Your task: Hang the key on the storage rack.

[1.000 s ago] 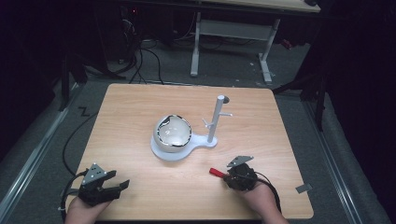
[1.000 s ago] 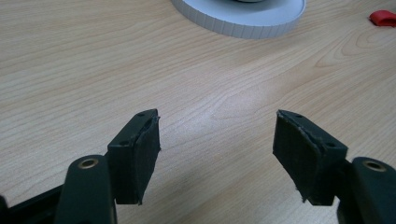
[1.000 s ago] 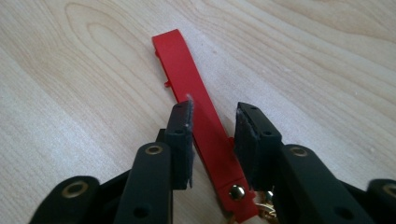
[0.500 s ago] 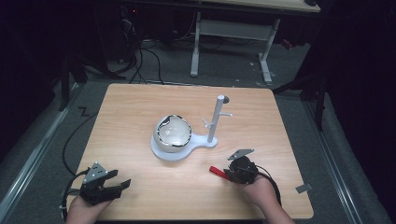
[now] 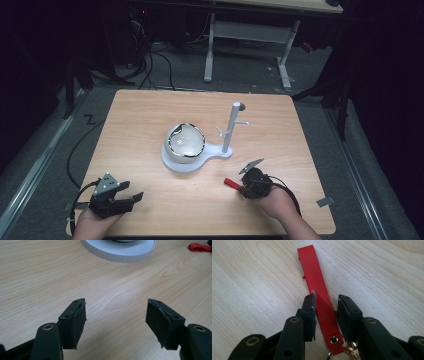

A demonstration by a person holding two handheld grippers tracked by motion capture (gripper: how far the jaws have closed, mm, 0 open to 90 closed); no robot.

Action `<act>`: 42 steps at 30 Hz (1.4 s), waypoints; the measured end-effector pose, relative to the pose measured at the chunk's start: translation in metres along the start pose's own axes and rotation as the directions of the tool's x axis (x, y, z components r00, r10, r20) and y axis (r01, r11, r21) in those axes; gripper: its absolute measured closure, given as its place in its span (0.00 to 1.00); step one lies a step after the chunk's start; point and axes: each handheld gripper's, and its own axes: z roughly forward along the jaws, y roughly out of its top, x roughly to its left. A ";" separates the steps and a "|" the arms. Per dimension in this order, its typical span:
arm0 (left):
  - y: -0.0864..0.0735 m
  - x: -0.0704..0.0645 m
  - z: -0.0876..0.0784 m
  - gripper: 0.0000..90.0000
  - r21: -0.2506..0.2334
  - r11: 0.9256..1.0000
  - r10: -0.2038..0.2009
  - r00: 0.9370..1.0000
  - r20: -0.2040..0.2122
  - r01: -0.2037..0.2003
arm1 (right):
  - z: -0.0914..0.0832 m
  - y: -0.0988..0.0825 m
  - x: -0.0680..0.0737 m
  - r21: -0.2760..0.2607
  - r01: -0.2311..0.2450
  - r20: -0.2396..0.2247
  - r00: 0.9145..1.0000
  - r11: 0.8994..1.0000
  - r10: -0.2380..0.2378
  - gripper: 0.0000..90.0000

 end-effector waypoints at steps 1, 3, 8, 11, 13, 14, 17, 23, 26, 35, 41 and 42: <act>0.000 0.000 0.002 0.37 0.006 1.000 0.005 1.000 0.002 -0.005 | 0.000 0.005 0.000 0.038 -0.001 0.001 1.000 0.999 0.001 0.75; 0.000 0.000 0.003 0.37 0.013 1.000 0.005 1.000 0.005 -0.005 | 0.001 0.010 0.000 0.072 0.005 -0.003 1.000 0.997 -0.005 0.76; -0.001 -0.001 0.007 0.37 0.032 0.999 0.011 1.000 0.014 -0.011 | 0.001 0.019 0.000 0.155 0.042 -0.009 0.999 0.987 -0.041 0.73; -0.001 -0.003 0.006 0.37 0.028 1.000 0.013 1.000 0.013 -0.013 | 0.001 0.022 0.000 0.195 0.063 -0.009 0.998 0.979 -0.062 0.69; -0.001 -0.002 0.006 0.37 0.029 0.999 0.018 1.000 0.014 -0.018 | 0.001 0.022 0.000 0.220 0.081 -0.017 0.997 0.972 -0.079 0.69; -0.001 -0.002 0.006 0.37 0.029 0.999 0.018 1.000 0.014 -0.018 | 0.001 0.022 0.000 0.220 0.081 -0.017 0.997 0.972 -0.079 0.69; -0.001 -0.001 0.007 0.37 0.032 0.999 0.011 1.000 0.018 -0.011 | 0.001 0.023 0.000 0.242 0.094 -0.027 0.996 0.966 -0.090 0.72; 0.000 -0.001 0.006 0.37 0.027 1.000 0.014 1.000 0.019 -0.015 | 0.002 0.030 -0.001 0.250 0.094 -0.009 0.995 0.964 -0.094 0.80; 0.000 -0.001 0.006 0.37 0.029 0.999 0.019 1.000 0.020 -0.020 | 0.001 0.034 -0.006 0.248 0.069 0.020 0.997 0.966 -0.076 0.83; 0.001 -0.001 0.010 0.37 0.042 0.999 0.017 0.999 0.033 -0.019 | 0.000 0.041 -0.016 0.313 0.048 -0.006 0.999 0.949 -0.049 0.67; 0.000 -0.004 0.010 0.37 0.051 0.998 0.027 0.999 0.035 -0.029 | 0.009 0.043 -0.012 0.360 0.120 -0.006 0.992 0.925 -0.127 0.53; 0.000 -0.004 0.010 0.37 0.049 0.998 0.027 0.999 0.036 -0.029 | 0.011 0.043 -0.015 0.368 0.131 -0.027 0.991 0.920 -0.130 0.46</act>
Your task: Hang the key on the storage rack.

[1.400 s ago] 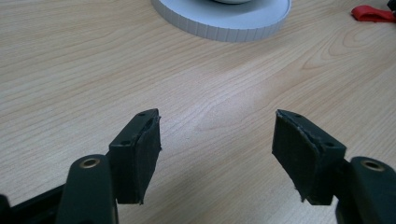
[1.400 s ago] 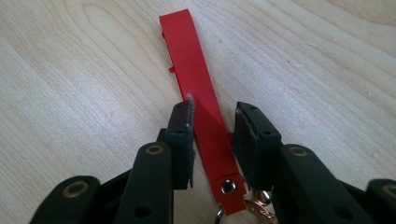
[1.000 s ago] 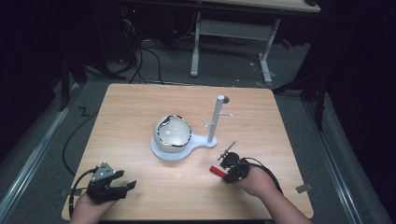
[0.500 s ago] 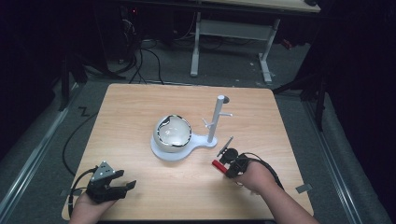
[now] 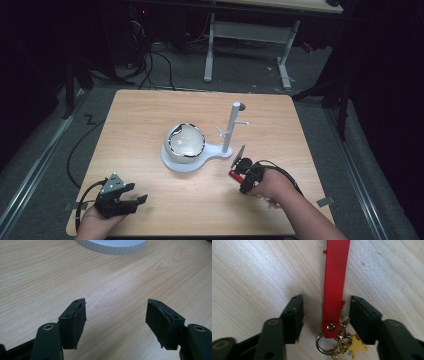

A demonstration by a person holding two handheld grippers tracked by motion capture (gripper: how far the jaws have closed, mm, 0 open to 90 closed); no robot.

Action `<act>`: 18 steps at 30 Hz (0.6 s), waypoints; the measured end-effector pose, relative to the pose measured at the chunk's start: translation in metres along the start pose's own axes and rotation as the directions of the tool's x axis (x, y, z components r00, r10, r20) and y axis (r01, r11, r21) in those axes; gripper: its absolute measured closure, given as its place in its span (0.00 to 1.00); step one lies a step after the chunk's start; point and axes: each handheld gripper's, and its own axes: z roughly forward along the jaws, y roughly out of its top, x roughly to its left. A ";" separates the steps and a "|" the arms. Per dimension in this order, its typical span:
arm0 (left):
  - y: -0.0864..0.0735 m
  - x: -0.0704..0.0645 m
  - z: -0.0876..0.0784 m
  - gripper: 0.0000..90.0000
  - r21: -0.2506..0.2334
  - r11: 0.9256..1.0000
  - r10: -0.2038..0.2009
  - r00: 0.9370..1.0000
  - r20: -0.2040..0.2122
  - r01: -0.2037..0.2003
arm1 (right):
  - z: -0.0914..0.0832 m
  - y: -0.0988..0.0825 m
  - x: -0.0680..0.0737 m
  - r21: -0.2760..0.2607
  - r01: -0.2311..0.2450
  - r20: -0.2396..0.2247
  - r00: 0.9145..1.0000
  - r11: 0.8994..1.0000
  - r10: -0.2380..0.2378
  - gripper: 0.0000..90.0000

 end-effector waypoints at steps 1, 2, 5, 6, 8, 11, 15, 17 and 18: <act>0.000 0.000 0.000 0.37 0.000 1.000 0.000 1.000 0.000 0.000 | 0.000 0.000 0.000 0.000 0.000 0.000 1.000 1.000 0.000 0.46; 0.000 0.000 0.000 0.37 -0.001 1.000 0.000 1.000 0.001 0.000 | 0.001 0.000 -0.002 0.006 0.005 -0.010 1.000 1.000 -0.005 0.44; 0.000 0.001 -0.001 0.37 0.000 1.000 -0.002 1.000 0.000 0.002 | 0.002 -0.001 -0.009 0.021 0.040 -0.027 0.999 0.999 -0.040 0.51; -0.001 0.001 -0.001 0.37 0.002 1.000 -0.003 1.000 0.000 0.003 | 0.000 -0.001 -0.009 0.028 0.025 -0.028 0.999 0.999 -0.024 0.54; 0.000 0.002 -0.002 0.37 -0.002 1.000 -0.003 1.000 0.001 0.003 | 0.000 0.001 -0.012 0.032 0.023 -0.031 0.999 0.999 -0.022 0.58; 0.000 0.003 -0.002 0.37 -0.004 1.000 -0.006 1.000 0.001 0.006 | -0.001 0.002 -0.010 0.032 0.043 -0.027 0.999 0.999 -0.042 0.68; 0.000 0.002 -0.002 0.37 -0.005 1.000 0.001 1.000 0.002 -0.001 | -0.001 0.002 -0.009 0.030 0.031 -0.030 0.999 0.999 -0.030 0.78; 0.000 0.001 -0.002 0.37 -0.002 1.000 0.009 1.000 0.004 -0.009 | -0.002 0.000 -0.007 0.017 0.041 -0.022 0.999 0.999 -0.041 0.78; 0.000 0.001 -0.003 0.37 -0.002 1.000 0.009 1.000 0.004 -0.009 | -0.002 -0.001 -0.007 0.013 0.041 -0.026 0.999 0.999 -0.041 0.79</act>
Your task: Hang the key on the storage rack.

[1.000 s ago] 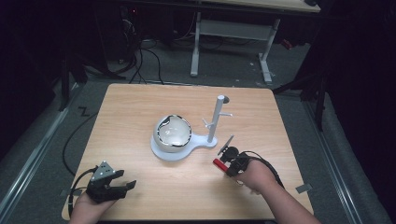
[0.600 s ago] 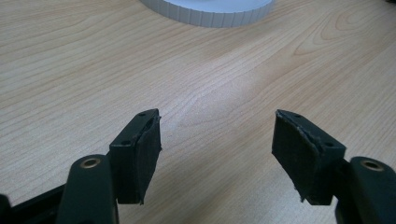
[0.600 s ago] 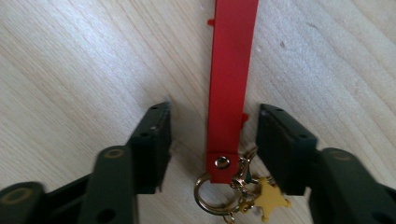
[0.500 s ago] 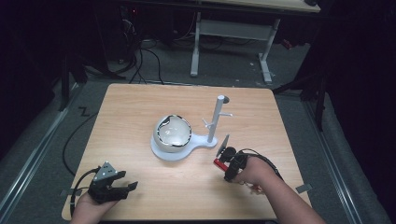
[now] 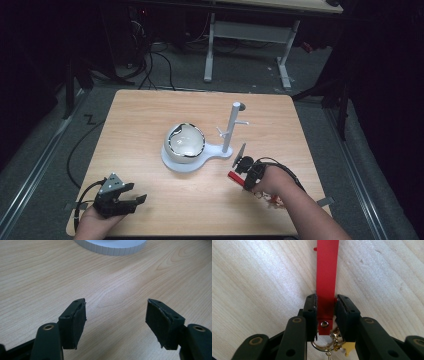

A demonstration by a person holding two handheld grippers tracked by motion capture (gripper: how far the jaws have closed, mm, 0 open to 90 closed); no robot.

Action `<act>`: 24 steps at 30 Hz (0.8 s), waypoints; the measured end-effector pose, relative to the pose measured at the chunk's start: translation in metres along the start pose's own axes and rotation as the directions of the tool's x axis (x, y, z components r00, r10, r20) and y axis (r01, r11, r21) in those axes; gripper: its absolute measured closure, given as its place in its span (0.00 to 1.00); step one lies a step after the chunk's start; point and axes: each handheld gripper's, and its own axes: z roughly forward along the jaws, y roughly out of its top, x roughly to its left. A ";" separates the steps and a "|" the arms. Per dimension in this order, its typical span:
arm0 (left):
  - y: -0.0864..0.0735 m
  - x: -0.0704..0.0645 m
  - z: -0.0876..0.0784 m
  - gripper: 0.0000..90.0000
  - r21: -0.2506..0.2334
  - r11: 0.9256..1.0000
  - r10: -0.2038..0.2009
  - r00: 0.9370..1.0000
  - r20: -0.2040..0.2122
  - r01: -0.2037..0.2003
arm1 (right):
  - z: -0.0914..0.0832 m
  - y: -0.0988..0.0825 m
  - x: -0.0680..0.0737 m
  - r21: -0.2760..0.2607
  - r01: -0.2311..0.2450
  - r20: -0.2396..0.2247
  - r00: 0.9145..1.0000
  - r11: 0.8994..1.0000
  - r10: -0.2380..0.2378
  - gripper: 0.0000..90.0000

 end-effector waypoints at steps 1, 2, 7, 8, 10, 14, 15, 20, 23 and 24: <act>0.000 0.000 0.000 0.37 0.000 1.000 0.000 1.000 0.000 0.000 | 0.000 -0.001 0.001 0.003 0.001 -0.002 1.000 1.000 -0.001 0.79; 0.000 0.000 0.000 0.37 0.000 1.000 0.001 1.000 0.000 -0.001 | 0.000 -0.001 0.001 0.003 0.008 -0.002 1.000 1.000 -0.008 0.79; 0.000 0.000 -0.001 0.37 -0.001 1.000 0.000 1.000 0.000 0.000 | 0.000 0.000 0.003 0.006 0.008 0.010 1.000 1.000 -0.008 0.80; -0.001 0.001 -0.001 0.37 -0.003 1.000 -0.005 1.000 0.000 0.005 | 0.000 0.000 0.003 0.009 0.010 0.015 1.000 1.000 -0.010 0.80; -0.001 0.001 0.000 0.37 -0.002 1.000 -0.009 1.000 0.002 0.009 | -0.001 -0.001 0.005 0.012 0.023 0.020 1.000 1.000 -0.023 0.80; -0.002 0.002 0.000 0.38 0.003 1.000 -0.008 1.000 0.003 0.008 | -0.010 -0.004 0.007 -0.006 0.009 0.026 1.000 1.000 -0.009 0.80; -0.002 0.001 0.000 0.38 0.004 1.000 -0.008 1.000 0.004 0.008 | -0.016 -0.008 0.006 -0.033 0.005 0.028 1.000 0.999 -0.004 0.80; -0.002 0.001 0.001 0.38 0.004 1.000 -0.013 1.000 0.002 0.013 | -0.029 -0.017 0.006 -0.086 -0.022 0.023 0.999 0.996 0.024 0.80; -0.002 0.000 0.002 0.38 0.007 1.000 -0.011 1.000 0.003 0.011 | -0.039 -0.025 0.002 -0.118 -0.036 0.023 0.999 0.992 0.039 0.81; -0.002 0.000 0.002 0.38 0.008 1.000 -0.011 1.000 0.002 0.011 | -0.043 -0.027 0.002 -0.129 -0.043 0.023 0.999 0.991 0.047 0.81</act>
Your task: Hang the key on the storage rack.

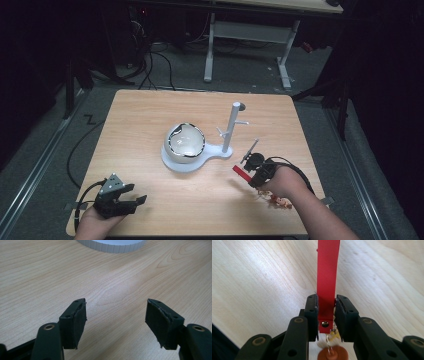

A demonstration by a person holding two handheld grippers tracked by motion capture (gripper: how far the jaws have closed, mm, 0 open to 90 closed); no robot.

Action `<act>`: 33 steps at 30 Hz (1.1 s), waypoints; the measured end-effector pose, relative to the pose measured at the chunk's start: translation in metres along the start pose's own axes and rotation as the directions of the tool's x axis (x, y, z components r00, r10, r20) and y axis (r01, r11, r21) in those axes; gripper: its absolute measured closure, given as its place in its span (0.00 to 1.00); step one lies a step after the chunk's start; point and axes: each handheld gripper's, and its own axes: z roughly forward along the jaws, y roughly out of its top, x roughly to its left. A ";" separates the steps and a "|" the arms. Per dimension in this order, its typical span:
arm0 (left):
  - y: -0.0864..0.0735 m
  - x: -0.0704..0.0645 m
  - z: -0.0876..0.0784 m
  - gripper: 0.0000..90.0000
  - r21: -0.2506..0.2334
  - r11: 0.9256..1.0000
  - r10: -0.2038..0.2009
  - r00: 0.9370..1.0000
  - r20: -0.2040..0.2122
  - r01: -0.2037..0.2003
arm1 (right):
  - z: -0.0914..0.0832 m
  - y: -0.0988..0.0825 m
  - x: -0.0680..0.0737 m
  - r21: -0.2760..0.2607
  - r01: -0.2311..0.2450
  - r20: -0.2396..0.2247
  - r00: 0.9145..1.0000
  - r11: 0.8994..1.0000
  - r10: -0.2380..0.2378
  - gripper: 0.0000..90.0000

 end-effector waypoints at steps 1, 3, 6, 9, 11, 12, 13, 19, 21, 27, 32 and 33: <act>0.000 0.001 0.001 0.38 0.004 1.000 -0.002 1.000 -0.001 0.002 | -0.010 -0.003 -0.002 -0.021 0.002 0.017 1.000 1.000 -0.001 0.81; -0.001 0.001 0.001 0.38 0.005 1.000 -0.005 1.000 -0.001 0.005 | -0.015 -0.004 -0.002 -0.038 -0.006 0.019 1.000 0.999 0.007 0.81; -0.001 0.000 0.001 0.38 0.007 1.000 0.001 1.000 -0.002 -0.001 | -0.032 -0.007 -0.004 -0.080 -0.010 0.034 0.999 0.997 0.013 0.81; 0.000 0.000 0.000 0.38 0.007 1.000 0.008 1.000 0.000 -0.008 | -0.044 -0.012 -0.005 -0.134 -0.017 0.044 0.999 0.991 0.023 0.81; 0.000 0.000 0.001 0.38 0.011 1.000 0.006 1.000 0.001 -0.006 | -0.050 -0.015 -0.005 -0.158 -0.028 0.037 0.999 0.987 0.034 0.81; 0.000 0.000 0.002 0.38 0.016 1.000 0.009 1.000 0.002 -0.009 | -0.052 -0.016 -0.005 -0.168 -0.034 0.039 0.998 0.985 0.041 0.81; -0.001 -0.001 0.003 0.38 0.015 1.000 0.007 1.000 0.004 -0.007 | -0.056 -0.018 -0.006 -0.178 -0.036 0.041 0.998 0.983 0.044 0.82; -0.001 -0.001 0.004 0.38 0.021 1.000 0.009 1.000 0.008 -0.009 | -0.072 -0.021 -0.008 -0.219 -0.058 0.045 0.997 0.974 0.070 0.82; -0.001 -0.002 0.005 0.38 0.025 1.000 0.014 1.000 0.011 -0.014 | -0.077 -0.021 -0.010 -0.228 -0.064 0.045 0.996 0.972 0.076 0.82; -0.001 -0.002 0.005 0.38 0.025 1.000 0.017 1.000 0.016 -0.017 | -0.096 -0.021 -0.014 -0.263 -0.071 0.063 0.994 0.962 0.091 0.82; 0.000 -0.002 0.006 0.38 0.027 0.999 0.019 1.000 0.018 -0.019 | -0.107 -0.020 -0.015 -0.280 -0.070 0.075 0.993 0.958 0.094 0.82; 0.000 -0.002 0.006 0.38 0.027 0.999 0.019 1.000 0.018 -0.019 | -0.107 -0.020 -0.015 -0.280 -0.070 0.075 0.993 0.958 0.094 0.82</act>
